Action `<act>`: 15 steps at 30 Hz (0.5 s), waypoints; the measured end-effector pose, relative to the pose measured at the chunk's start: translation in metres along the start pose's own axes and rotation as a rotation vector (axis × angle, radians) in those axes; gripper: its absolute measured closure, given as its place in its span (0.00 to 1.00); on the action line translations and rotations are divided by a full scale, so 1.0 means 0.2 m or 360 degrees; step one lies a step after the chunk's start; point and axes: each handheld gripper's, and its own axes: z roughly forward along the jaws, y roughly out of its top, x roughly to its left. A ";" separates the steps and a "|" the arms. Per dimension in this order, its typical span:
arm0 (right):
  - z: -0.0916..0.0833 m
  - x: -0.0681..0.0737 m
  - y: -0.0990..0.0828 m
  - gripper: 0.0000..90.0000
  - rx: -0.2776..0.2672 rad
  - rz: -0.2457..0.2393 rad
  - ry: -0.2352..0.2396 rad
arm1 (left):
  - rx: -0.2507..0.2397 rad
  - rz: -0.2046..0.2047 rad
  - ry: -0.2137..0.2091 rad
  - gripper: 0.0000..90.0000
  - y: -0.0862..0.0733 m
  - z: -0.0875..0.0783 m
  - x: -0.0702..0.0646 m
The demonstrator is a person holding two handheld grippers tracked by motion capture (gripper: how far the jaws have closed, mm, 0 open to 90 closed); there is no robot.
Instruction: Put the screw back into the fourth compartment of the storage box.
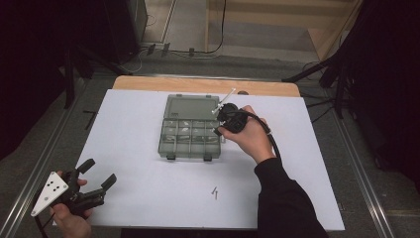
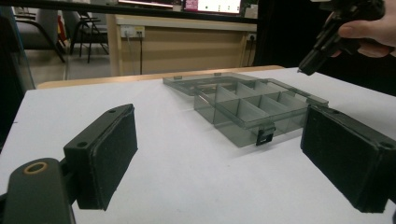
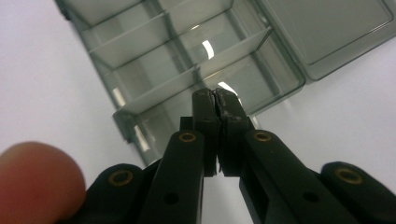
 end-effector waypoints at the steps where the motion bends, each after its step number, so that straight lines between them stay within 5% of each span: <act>1: 0.01 -0.01 0.01 1.00 0.0010 0.0002 -0.0013 | -0.0003 0.0000 -0.0001 0.12 0.00 0.00 0.00; 15: 0.23 -0.11 0.09 1.00 0.0107 0.0093 -0.0088 | -0.0010 -0.0009 -0.0003 0.12 0.00 -0.01 0.00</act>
